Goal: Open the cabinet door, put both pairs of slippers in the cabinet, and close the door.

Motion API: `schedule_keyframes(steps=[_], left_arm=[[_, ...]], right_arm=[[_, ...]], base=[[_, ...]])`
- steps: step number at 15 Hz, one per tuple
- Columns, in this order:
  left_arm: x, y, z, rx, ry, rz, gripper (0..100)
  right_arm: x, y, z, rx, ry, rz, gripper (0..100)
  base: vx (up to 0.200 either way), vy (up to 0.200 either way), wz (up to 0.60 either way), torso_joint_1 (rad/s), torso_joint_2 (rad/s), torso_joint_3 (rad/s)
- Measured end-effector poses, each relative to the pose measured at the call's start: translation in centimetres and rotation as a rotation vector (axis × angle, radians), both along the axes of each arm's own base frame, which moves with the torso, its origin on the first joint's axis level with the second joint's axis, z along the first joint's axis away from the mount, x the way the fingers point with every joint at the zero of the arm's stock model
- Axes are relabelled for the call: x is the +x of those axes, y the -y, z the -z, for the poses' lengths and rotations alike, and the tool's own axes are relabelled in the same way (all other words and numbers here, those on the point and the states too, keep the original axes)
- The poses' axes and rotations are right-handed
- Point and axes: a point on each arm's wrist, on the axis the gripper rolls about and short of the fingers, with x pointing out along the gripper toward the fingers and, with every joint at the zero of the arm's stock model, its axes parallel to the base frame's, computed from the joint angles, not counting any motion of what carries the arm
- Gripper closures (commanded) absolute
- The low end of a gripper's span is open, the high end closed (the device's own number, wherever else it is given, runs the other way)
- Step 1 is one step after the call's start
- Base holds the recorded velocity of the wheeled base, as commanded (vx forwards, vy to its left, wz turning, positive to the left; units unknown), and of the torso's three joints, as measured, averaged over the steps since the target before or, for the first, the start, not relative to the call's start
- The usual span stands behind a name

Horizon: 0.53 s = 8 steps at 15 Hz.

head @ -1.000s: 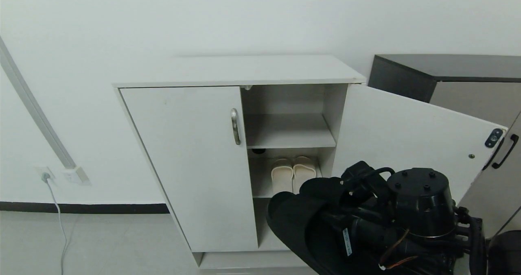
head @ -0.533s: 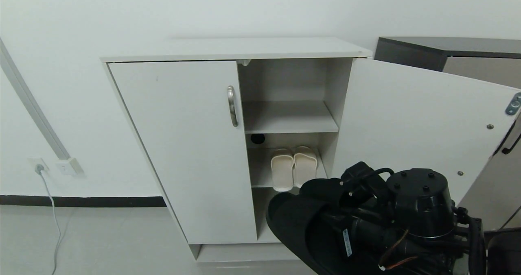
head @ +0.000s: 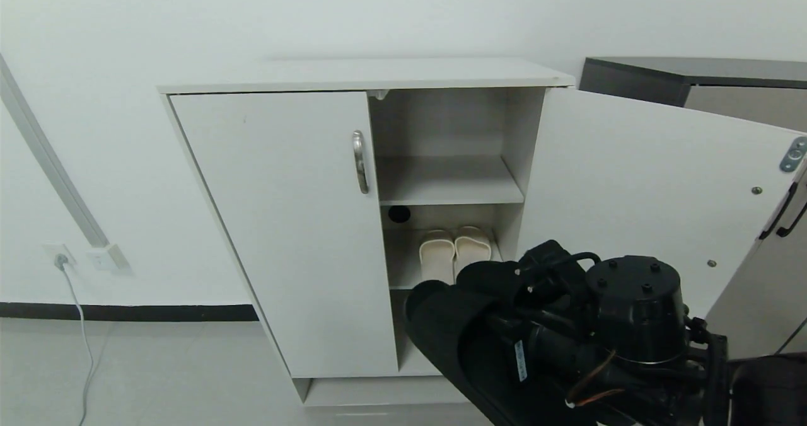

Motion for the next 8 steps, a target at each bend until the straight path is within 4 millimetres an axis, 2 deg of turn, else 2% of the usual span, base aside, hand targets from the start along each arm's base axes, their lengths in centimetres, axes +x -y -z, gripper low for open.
schedule_keyframes(steps=[4, 8], left_arm=[[0.0, 0.0, 0.0, 0.0, 0.0, 0.001, 100], [0.0, 0.0, 0.0, 0.0, 0.0, 0.001, 100]], right_arm=[[3.3, -4.9, -0.3, 0.016, 0.091, 0.269, 100], [6.0, -8.3, -1.1, -0.029, 0.015, 0.426, 100]], base=[[0.0, 0.0, 0.0, 0.0, 0.0, 0.0], [0.0, 0.0, 0.0, 0.0, 0.0, 0.0]])
